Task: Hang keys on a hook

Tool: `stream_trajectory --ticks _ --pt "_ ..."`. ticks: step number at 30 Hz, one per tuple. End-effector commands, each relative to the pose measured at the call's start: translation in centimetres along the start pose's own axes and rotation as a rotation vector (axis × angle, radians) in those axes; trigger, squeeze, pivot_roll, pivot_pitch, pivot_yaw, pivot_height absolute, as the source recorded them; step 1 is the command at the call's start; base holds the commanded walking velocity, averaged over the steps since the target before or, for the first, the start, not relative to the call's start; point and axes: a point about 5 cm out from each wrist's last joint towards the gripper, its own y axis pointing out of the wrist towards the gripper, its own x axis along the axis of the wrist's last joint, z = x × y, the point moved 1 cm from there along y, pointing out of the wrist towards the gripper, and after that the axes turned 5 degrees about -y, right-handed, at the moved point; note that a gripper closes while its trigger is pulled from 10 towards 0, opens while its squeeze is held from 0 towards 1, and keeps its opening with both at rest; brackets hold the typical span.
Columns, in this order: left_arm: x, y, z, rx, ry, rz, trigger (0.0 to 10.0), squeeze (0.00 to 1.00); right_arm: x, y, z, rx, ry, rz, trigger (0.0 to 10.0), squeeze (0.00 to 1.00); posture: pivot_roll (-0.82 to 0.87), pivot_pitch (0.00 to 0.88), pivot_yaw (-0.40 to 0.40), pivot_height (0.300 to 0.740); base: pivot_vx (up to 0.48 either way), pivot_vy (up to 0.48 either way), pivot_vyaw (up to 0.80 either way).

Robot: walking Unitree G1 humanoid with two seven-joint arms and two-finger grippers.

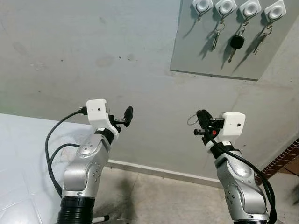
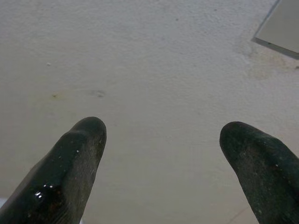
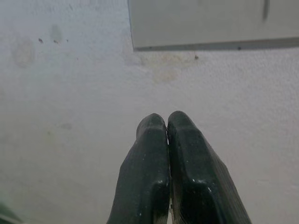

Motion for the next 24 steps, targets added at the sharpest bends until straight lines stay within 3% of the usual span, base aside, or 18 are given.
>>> stream_trajectory --ticks 1,18,24 --pt "1.14 -0.1 -0.63 -0.046 0.037 -0.043 10.0 0.0 0.86 0.2 -0.13 -0.008 0.003 -0.04 10.0 0.0 0.03 0.0 -0.009 0.702 0.48 0.0 0.0" --pt "0.92 -0.23 -0.56 -0.041 0.043 -0.033 10.0 0.0 0.53 -0.03 -0.06 -0.012 0.009 -0.041 10.0 0.0 0.03 0.0 -0.005 0.702 0.473 0.0 0.0" --pt "0.92 -0.18 -0.56 -0.006 0.028 -0.041 10.0 0.0 0.35 -0.07 -0.11 -0.013 0.009 -0.028 10.0 0.0 0.03 0.0 -0.006 0.702 0.0 0.0 0.0"
